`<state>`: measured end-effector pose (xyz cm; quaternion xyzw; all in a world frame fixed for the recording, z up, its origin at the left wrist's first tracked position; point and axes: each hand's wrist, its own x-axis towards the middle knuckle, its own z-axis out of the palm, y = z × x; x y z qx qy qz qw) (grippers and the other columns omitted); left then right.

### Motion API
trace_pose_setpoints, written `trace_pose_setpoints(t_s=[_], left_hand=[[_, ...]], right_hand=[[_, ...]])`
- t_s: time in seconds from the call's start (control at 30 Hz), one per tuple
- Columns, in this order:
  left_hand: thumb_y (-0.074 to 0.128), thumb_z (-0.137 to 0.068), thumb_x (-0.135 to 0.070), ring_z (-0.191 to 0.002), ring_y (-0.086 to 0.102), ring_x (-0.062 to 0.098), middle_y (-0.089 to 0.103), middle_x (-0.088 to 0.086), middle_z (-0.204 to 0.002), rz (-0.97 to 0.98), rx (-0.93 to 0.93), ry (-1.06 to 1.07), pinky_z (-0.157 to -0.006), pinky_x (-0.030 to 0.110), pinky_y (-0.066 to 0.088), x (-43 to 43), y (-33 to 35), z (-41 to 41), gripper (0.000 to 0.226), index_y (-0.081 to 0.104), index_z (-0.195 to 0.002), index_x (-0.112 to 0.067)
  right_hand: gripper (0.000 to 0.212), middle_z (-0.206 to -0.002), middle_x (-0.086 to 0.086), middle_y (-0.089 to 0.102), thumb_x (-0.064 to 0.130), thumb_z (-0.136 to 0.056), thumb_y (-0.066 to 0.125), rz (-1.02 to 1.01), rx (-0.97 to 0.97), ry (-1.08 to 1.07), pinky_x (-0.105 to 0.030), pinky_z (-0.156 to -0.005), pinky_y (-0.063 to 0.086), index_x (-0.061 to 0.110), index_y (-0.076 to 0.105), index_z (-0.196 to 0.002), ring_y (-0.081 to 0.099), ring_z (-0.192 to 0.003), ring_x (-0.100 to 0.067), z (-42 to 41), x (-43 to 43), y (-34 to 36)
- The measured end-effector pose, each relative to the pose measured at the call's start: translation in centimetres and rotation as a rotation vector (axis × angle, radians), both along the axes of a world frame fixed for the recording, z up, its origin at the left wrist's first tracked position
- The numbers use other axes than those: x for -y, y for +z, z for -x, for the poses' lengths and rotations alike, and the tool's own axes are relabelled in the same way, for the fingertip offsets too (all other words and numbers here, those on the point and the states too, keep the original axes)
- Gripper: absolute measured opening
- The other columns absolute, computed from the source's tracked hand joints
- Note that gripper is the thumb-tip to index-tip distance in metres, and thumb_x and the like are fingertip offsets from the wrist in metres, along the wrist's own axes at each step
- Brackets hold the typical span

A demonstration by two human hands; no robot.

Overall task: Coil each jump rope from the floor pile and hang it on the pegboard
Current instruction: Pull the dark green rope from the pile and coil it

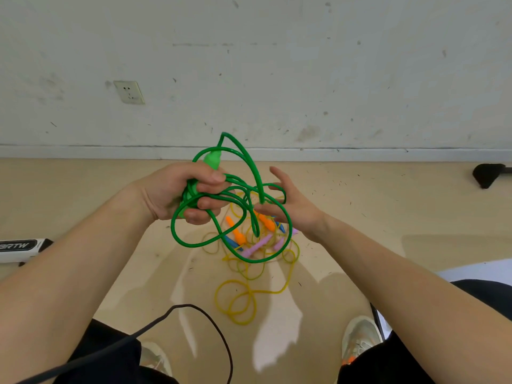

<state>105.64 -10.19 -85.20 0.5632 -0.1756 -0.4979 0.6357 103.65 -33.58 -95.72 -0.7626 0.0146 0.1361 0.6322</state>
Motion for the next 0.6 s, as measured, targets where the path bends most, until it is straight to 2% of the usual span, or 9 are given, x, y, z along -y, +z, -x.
trace_pose_setpoints(t_s=[0.03,0.1,0.17,0.2,0.3,0.37,0.43,0.5,0.6], left_hand=[[0.088,-0.054,-0.041,-0.035,0.036,0.011,0.041,0.001,-0.049,-0.009,0.009,-0.017,-0.035,0.014,0.032,0.0,0.0,0.0,0.046,0.048,-0.047,-0.021],[0.087,-0.056,-0.041,-0.036,0.034,0.013,0.04,0.003,-0.051,-0.076,0.05,-0.035,-0.036,0.015,0.033,-0.2,-0.3,-0.2,0.047,0.046,-0.049,-0.02],[0.082,-0.06,-0.039,-0.037,0.035,0.016,0.04,0.007,-0.054,-0.223,0.172,-0.031,-0.037,0.017,0.032,-0.8,-0.9,-0.7,0.045,0.043,-0.053,-0.017],[0.077,-0.063,-0.038,-0.038,0.036,0.018,0.04,0.009,-0.055,-0.305,0.229,-0.019,-0.038,0.019,0.032,-1.2,-1.3,-0.9,0.042,0.043,-0.055,-0.016],[0.072,-0.071,-0.037,-0.044,0.04,0.021,0.043,0.01,-0.059,-0.49,0.368,0.036,-0.044,0.025,0.033,-2.1,-2.1,-1.2,0.04,0.045,-0.061,-0.01],[0.073,-0.073,-0.035,-0.046,0.043,0.022,0.046,0.01,-0.059,-0.508,0.446,0.13,-0.045,0.025,0.035,-2.4,-2.3,-1.4,0.037,0.05,-0.063,-0.008],[0.076,-0.067,-0.04,-0.046,0.043,0.021,0.047,0.007,-0.059,-0.43,0.435,0.336,-0.044,0.024,0.035,-2.5,-2.4,-1.9,0.037,0.051,-0.063,-0.013],[0.075,-0.064,-0.041,-0.046,0.039,0.018,0.045,0.004,-0.058,-0.288,0.31,0.516,-0.043,0.022,0.033,-2.7,-2.2,-2.4,0.038,0.046,-0.057,-0.019],[0.081,-0.063,-0.034,-0.045,0.033,0.013,0.037,0.002,-0.058,-0.104,0.168,0.519,-0.042,0.019,0.03,-3.1,-1.3,-2.6,0.045,0.039,-0.051,-0.022]], right_hand=[[0.061,-0.124,0.008,0.054,0.026,-0.088,0.075,-0.003,0.009,0.031,-0.025,-0.084,0.055,0.029,0.046,-0.141,0.066,-0.101,-0.012,0.0,-0.4,0.1],[0.022,-0.094,0.004,0.068,0.028,-0.098,0.061,-0.003,0.009,0.041,-0.024,-0.073,0.053,0.009,0.068,-0.108,0.065,-0.082,-0.011,0.0,-1.0,1.0],[0.038,-0.064,0.004,0.064,0.033,-0.104,0.05,-0.029,-0.034,0.011,-0.034,-0.072,0.053,0.009,0.063,-0.076,0.062,-0.063,-0.011,-0.1,-0.8,1.6],[0.041,-0.058,0.005,0.06,0.033,-0.105,0.048,-0.035,-0.046,-0.003,-0.037,-0.072,0.053,0.011,0.057,-0.071,0.062,-0.059,-0.012,-0.1,-0.4,2.0],[0.036,-0.065,0.0,0.059,0.034,-0.105,0.047,0.0,-0.093,-0.019,-0.039,-0.068,0.057,0.01,0.054,-0.079,0.064,-0.057,-0.017,-0.3,0.8,2.5],[0.032,-0.079,-0.004,0.057,0.038,-0.103,0.051,-0.009,-0.184,-0.042,-0.032,-0.054,0.053,0.007,0.057,-0.098,0.055,-0.05,-0.016,-0.3,1.1,2.4],[0.034,-0.086,-0.007,0.059,0.038,-0.1,0.056,-0.017,-0.291,0.037,-0.027,-0.05,0.046,0.006,0.058,-0.112,0.05,-0.048,-0.017,-0.2,1.2,2.0],[0.032,-0.089,-0.008,0.067,0.035,-0.096,0.062,0.107,-0.341,0.228,-0.027,-0.051,0.042,0.008,0.062,-0.114,0.051,-0.055,-0.021,0.2,1.1,1.7],[0.023,-0.083,-0.006,0.064,0.031,-0.09,0.069,0.378,-0.295,0.362,-0.028,-0.054,0.042,0.012,0.067,-0.102,0.049,-0.069,-0.023,0.6,0.1,0.7]])
